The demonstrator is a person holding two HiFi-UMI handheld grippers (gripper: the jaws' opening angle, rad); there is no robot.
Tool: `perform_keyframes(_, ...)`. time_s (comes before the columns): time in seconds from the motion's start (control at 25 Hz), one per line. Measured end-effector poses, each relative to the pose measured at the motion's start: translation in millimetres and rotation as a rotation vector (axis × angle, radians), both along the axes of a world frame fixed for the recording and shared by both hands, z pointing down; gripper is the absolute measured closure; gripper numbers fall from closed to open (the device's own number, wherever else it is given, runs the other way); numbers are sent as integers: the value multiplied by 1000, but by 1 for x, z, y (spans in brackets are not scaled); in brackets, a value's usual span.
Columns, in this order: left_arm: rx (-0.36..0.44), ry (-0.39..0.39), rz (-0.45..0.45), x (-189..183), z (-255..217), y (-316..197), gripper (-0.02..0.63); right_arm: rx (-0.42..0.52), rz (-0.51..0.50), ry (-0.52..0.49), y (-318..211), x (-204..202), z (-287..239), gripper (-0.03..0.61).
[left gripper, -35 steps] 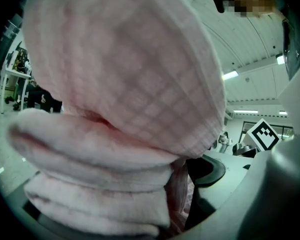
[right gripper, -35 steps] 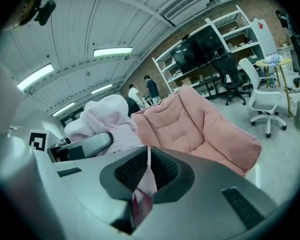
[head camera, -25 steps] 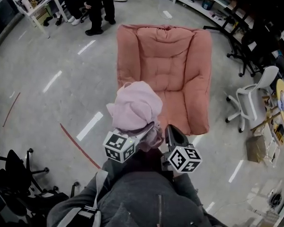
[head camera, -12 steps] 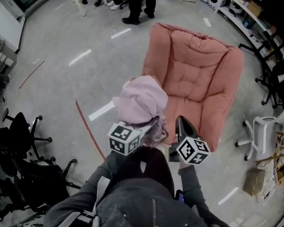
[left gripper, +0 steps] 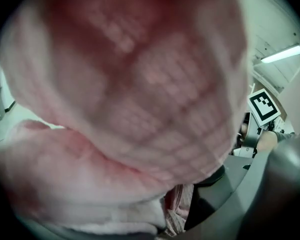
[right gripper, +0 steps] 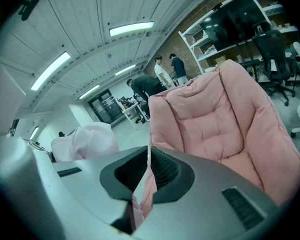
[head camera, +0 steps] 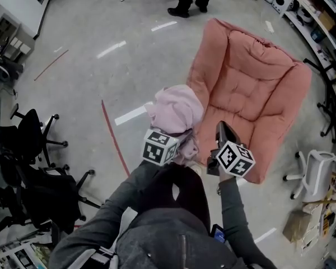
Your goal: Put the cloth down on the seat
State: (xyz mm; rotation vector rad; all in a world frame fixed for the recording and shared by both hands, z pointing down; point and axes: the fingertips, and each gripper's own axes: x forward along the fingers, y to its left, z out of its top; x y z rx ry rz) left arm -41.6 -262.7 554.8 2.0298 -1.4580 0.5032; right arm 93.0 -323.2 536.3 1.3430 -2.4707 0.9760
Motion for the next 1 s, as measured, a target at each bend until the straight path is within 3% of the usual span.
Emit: perform_keyframes(1.0,-236,10,-5,-19,139,-87,212,-152,33,11,-48,-25,73,554)
